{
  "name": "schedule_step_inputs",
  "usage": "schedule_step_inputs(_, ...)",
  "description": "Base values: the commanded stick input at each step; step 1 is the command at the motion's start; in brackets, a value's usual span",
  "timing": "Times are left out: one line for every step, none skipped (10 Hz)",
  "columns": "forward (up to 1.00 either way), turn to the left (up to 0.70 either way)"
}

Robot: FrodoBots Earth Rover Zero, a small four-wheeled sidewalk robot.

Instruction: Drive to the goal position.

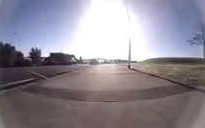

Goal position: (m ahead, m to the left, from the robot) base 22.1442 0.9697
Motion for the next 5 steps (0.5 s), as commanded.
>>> schedule_step_inputs(0.70,0.00)
schedule_step_inputs(0.70,0.00)
schedule_step_inputs(0.70,0.00)
schedule_step_inputs(0.70,0.00)
schedule_step_inputs(0.70,0.00)
